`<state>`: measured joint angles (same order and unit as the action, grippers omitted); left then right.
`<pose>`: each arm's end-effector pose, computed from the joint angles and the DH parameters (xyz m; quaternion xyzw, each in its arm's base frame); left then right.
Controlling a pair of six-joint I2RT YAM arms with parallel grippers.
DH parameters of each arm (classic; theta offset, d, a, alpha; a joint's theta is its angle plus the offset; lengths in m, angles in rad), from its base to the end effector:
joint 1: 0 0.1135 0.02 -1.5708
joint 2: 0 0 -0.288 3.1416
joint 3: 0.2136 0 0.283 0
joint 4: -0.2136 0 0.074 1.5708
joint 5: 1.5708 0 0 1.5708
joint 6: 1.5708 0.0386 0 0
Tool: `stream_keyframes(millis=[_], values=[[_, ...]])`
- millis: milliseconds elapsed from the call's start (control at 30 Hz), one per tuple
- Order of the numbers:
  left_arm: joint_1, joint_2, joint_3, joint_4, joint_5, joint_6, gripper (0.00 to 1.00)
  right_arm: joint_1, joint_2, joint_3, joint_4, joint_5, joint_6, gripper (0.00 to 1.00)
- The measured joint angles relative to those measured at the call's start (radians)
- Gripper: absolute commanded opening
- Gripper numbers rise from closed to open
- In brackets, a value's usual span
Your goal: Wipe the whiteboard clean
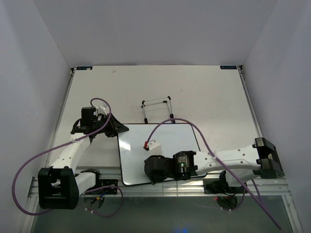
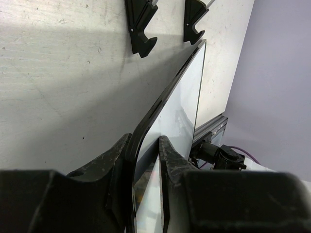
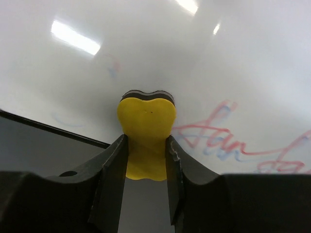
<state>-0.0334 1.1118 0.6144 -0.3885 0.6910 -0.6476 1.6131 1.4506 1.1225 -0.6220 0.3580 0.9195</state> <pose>0.2288 -0.0323 0.2121 -0.1595 0.8792 -0.4062 0.1913 -0.0005 0.3310 0.2775 -0.2673 0.8997 0.2359 0.2518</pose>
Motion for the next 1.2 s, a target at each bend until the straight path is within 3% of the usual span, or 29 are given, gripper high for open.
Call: stream_keyframes(millis=[200, 400, 533, 667, 967, 1200], values=[[-0.002, 0.0, 0.0, 0.0, -0.001, 0.001, 0.0, -0.024, -0.177, -0.207, -0.04, 0.023, 0.123, 0.25], [-0.005, 0.0, 0.0, 0.0, -0.002, 0.0, 0.0, -0.044, -0.465, -0.461, -0.101, 0.036, 0.262, 0.25], [-0.006, 0.0, 0.0, 0.003, 0.0, -0.005, 0.0, -0.048, -0.539, -0.5, -0.179, 0.044, 0.292, 0.25], [-0.008, 0.0, 0.0, 0.005, -0.001, -0.004, 0.0, -0.05, -0.413, -0.411, -0.222, 0.063, 0.254, 0.25], [-0.01, 0.0, 0.0, 0.003, -0.006, -0.002, 0.0, -0.062, 0.056, 0.064, -0.106, 0.042, -0.003, 0.25], [-0.01, 0.0, 0.0, 0.005, -0.003, 0.01, 0.0, -0.063, 0.212, 0.259, 0.018, -0.048, -0.146, 0.25]])
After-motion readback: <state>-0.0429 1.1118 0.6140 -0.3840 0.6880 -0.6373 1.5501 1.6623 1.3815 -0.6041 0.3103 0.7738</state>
